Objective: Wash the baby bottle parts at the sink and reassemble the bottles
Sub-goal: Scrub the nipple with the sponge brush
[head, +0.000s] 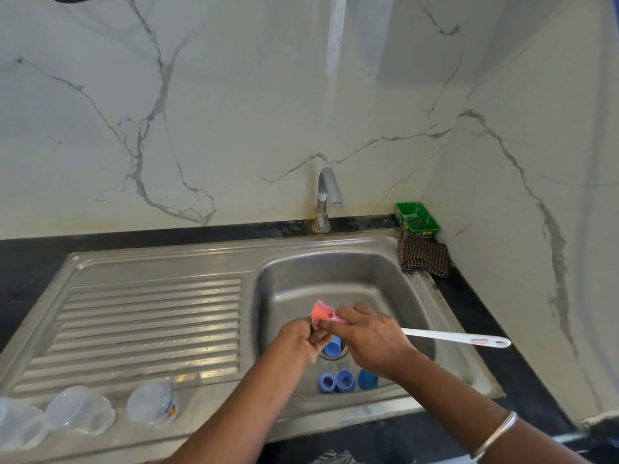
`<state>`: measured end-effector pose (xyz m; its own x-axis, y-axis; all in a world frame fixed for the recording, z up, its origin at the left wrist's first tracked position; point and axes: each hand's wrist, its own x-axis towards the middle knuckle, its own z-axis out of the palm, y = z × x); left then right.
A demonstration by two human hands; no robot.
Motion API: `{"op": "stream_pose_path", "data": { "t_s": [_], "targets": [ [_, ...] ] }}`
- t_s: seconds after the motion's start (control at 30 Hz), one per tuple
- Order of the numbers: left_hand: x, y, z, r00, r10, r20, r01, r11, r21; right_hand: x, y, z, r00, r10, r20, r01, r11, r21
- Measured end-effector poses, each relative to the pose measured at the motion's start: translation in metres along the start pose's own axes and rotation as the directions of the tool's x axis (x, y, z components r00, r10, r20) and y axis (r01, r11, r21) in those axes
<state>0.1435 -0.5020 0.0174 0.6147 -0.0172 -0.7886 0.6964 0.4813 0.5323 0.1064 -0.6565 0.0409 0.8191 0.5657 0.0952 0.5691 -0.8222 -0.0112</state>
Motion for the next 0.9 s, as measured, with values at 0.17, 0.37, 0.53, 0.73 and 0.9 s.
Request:
{"op": "stream_pose_path", "data": {
  "t_s": [0.17,0.37,0.53,0.73,0.9],
  "targets": [
    [0.004,-0.005,-0.006,1.0,0.013,-0.002,-0.013,1.0,-0.027,-0.008,0.016,0.0,1.0,0.019,0.006,-0.019,1.0,0.01],
    [0.007,-0.01,-0.009,0.985,0.151,-0.081,-0.143,0.985,0.092,-0.005,0.024,-0.005,0.984,0.176,-0.037,-0.164,0.96,0.226],
    [0.0,-0.014,0.0,0.968,0.248,-0.047,-0.239,0.959,0.15,0.017,0.014,-0.006,0.99,0.138,-0.008,-0.127,0.931,0.343],
    [0.0,-0.006,-0.005,0.97,0.243,-0.008,-0.242,0.967,0.084,-0.001,0.022,0.007,0.992,0.121,0.044,-0.126,0.844,0.521],
    [0.002,-0.019,-0.007,0.946,0.323,0.001,-0.32,0.936,0.145,-0.012,0.028,0.015,0.984,0.164,0.065,-0.171,0.795,0.582]
  ]
}}
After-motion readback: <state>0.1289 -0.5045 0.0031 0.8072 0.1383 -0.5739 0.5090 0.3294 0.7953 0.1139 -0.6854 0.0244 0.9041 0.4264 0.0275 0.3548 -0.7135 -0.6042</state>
